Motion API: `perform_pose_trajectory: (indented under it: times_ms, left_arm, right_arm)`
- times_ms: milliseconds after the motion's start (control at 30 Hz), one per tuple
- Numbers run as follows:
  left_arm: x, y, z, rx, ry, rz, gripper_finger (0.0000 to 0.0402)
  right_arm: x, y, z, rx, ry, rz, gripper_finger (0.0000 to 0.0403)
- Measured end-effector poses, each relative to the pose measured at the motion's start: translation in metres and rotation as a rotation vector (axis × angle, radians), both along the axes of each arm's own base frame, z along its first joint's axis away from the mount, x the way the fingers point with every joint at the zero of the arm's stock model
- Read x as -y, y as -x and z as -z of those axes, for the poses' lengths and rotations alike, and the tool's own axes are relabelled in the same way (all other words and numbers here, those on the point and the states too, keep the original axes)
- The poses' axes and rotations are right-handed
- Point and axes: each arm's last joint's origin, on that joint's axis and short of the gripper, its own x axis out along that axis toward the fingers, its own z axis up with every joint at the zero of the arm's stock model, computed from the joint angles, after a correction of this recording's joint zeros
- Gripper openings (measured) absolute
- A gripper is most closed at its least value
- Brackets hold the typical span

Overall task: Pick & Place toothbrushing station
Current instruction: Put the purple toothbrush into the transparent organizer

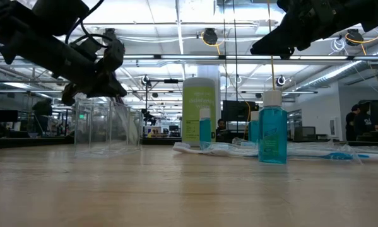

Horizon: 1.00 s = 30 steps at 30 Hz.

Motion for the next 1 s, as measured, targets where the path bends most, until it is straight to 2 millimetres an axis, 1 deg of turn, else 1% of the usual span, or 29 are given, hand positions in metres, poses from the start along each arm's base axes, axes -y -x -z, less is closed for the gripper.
perform_pose_trajectory:
  times_ms: [133,500,633,733,800,867,1000]
  left_arm:
    - [-0.001,-0.001,0.003,-0.012,0.006,0.002,0.0039]
    - [-0.001,-0.001,0.003,-0.037,-0.002,0.025,0.0045]
    - [0.000,-0.002,0.001,-0.042,-0.033,0.043,0.0046]
    - [0.002,-0.003,-0.006,-0.021,-0.060,0.063,0.0052]
    - [0.003,-0.003,-0.009,-0.012,-0.075,0.074,0.0069]
    - [0.003,-0.003,-0.010,-0.024,-0.089,0.080,0.0095]
    - [0.003,-0.003,-0.009,-0.028,-0.092,0.079,0.0165]
  right_arm:
    - [0.000,0.000,0.000,0.000,0.000,0.000,0.0093]
    - [0.000,0.000,0.000,0.003,0.000,0.000,0.0093]
    - [0.000,0.000,0.000,0.003,0.000,0.000,0.0093]
    - [0.000,0.000,0.000,0.003,0.000,0.000,0.0093]
    - [0.000,0.000,0.000,0.003,0.000,0.000,0.0093]
    - [0.000,0.000,0.000,0.003,0.000,0.000,0.0094]
    - [0.000,0.000,0.000,0.003,0.000,0.000,0.0093]
